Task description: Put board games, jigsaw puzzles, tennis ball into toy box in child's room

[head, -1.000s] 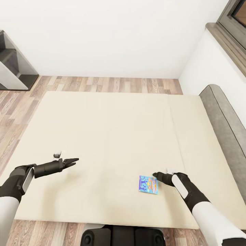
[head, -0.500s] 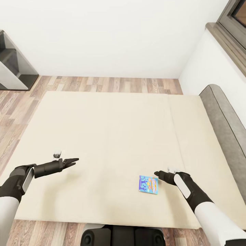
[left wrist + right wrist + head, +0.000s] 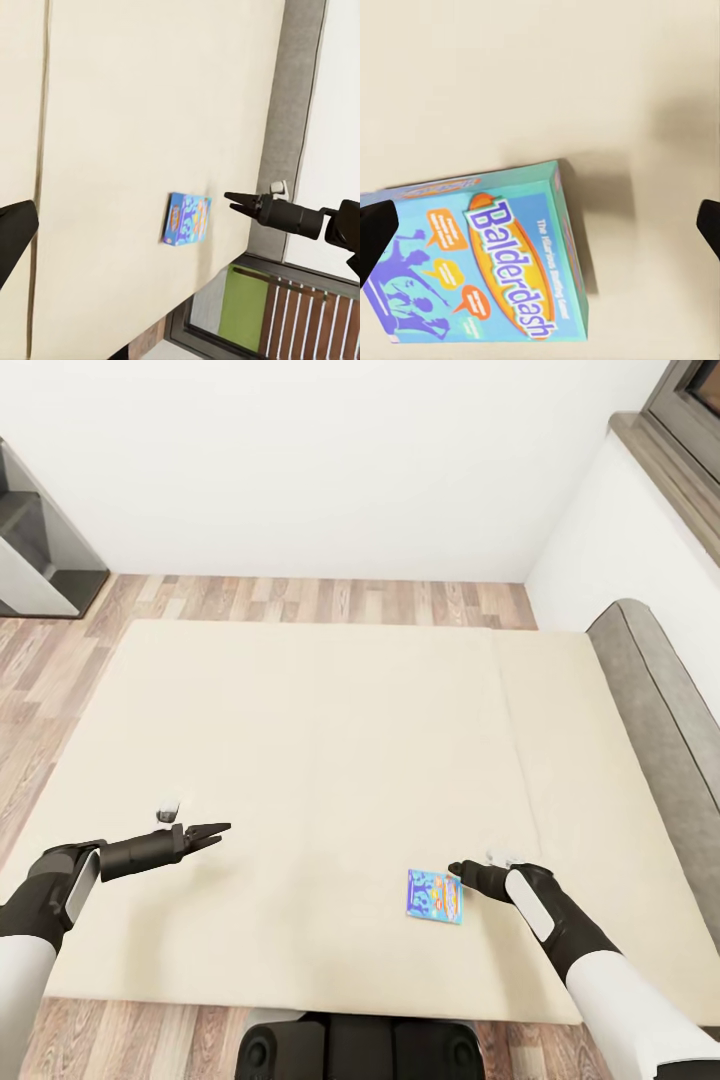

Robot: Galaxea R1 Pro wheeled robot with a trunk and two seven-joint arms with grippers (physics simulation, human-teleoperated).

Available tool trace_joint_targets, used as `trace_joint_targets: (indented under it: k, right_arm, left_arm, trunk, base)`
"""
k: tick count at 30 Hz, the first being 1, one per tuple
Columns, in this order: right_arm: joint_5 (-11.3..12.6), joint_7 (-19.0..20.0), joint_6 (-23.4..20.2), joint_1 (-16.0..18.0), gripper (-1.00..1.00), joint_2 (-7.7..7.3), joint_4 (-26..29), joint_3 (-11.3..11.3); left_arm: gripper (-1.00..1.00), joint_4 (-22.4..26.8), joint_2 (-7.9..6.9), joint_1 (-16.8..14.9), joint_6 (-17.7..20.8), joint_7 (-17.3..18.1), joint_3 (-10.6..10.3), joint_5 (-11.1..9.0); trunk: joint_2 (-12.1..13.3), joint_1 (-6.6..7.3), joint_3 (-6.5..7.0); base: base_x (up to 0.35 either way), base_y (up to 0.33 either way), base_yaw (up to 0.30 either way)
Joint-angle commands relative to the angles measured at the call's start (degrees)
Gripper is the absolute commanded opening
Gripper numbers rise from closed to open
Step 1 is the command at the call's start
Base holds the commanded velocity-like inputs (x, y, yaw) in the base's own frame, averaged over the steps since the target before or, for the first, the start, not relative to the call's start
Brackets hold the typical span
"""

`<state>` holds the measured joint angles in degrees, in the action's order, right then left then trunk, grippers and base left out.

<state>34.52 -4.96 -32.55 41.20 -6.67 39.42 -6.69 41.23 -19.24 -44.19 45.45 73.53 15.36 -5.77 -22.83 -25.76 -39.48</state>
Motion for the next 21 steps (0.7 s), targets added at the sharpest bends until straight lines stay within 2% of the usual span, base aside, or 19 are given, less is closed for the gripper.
trace_joint_targets:
  k: [1,16,19,21]
  right_arm:
    - [0.57,-0.51,-0.14,0.02,1.00,-0.09,0.08,-0.33]
    - [0.55,-0.58,-0.14,0.02,1.00,-0.01,0.05,-0.75]
    - [0.55,-0.58,-0.14,0.02,1.00,-0.03,0.05,-0.76]
    - [0.55,-0.58,-0.14,0.02,1.00,-0.12,0.05,-0.77]
  left_arm:
    - [1.00,0.00,-0.01,-0.02,0.52,0.15,0.02,-0.12]
    - [1.00,0.41,-0.15,0.01,0.50,1.01,-0.13,-0.18]
    - [1.00,1.98,-0.32,0.06,0.73,3.02,-0.14,-0.20]
    - [1.00,5.08,-0.57,0.24,1.10,7.25,-0.12,-0.16]
  trunk:
    - [-0.09,-0.03,-0.16]
    - [-0.09,-0.03,-1.56]
    - [-0.09,-0.03,-1.84]
    - [-0.09,-0.03,-2.03]
  base:
    - [0.000,0.000,0.000]
    - [0.000,0.000,0.000]
    - [0.000,0.000,0.000]
    - [0.000,0.000,0.000]
